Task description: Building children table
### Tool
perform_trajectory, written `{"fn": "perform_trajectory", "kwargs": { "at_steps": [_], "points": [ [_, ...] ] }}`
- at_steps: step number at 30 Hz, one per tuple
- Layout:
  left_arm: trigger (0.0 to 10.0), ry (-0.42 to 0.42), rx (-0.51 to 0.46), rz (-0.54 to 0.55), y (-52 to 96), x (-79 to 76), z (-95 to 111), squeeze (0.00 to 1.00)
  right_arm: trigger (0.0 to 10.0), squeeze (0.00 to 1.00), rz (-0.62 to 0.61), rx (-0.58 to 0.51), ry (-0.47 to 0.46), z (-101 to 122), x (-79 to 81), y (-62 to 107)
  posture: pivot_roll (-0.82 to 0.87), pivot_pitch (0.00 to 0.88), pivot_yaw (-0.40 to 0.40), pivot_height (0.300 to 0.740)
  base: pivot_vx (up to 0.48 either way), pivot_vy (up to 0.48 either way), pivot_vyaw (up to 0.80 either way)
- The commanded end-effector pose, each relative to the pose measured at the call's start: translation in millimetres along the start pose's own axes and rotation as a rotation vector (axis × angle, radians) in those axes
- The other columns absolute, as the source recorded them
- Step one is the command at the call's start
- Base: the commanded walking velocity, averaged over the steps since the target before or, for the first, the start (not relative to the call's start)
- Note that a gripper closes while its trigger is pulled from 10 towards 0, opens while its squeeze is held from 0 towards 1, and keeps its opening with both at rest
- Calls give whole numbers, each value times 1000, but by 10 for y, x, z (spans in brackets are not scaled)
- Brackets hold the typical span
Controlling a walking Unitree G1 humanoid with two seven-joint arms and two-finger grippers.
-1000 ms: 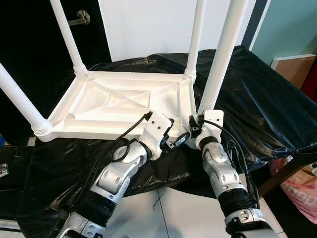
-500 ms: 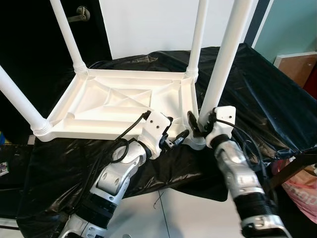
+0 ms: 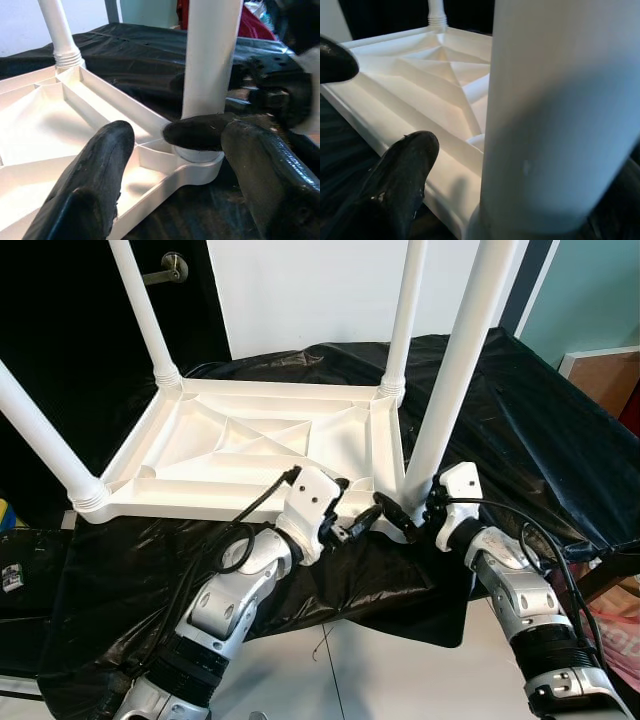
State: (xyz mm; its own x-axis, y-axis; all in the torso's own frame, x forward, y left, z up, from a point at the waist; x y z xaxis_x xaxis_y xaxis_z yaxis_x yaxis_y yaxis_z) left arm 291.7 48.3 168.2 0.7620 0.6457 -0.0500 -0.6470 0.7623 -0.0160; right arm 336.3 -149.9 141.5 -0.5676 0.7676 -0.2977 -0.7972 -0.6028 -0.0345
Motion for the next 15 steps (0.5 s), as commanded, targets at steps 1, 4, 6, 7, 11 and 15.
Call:
{"fn": "perform_trajectory", "kwargs": {
  "at_steps": [1,4,6,7,11,15],
  "points": [
    [10000,25,45,-146,25,-117,-56,0,10000,0,39,41,17,-62,-37,-58,-9,24,-2,740,0,0,0],
    [10000,30,59,-160,31,-152,-84,0,3333,0,65,86,42,-123,-77,-129,-8,18,-12,740,0,0,0],
    [10000,30,59,-160,31,-152,-84,0,3333,0,65,86,42,-123,-77,-129,-8,18,-12,740,0,0,0],
    [10000,30,59,-160,31,-152,-84,0,3333,0,65,86,42,-123,-77,-129,-8,18,-12,740,0,0,0],
    [10000,28,59,-164,32,-173,-91,0,0,0,85,101,41,-174,-63,-117,-7,11,-19,740,0,0,0],
    [10000,30,62,-168,34,-190,-96,0,0,0,78,108,-1,-247,-30,-66,-12,7,-20,740,0,0,0]
  ]
}}
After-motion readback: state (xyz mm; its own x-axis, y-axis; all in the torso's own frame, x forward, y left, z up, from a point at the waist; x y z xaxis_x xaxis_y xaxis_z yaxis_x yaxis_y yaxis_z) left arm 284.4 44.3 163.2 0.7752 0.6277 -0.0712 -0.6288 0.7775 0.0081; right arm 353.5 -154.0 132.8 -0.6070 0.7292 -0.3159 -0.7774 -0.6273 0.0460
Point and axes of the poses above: a point about 5 cm out from each wrist's last joint towards the gripper, its own y axis pointing back from the gripper into the wrist, its own z axis along the axis of the wrist's last joint, x = y × z, the point moved 1 cm from there along -y, pointing out of the wrist towards the gripper, and after that the axes turned 10 degrees about y, right-handed, at the moved point
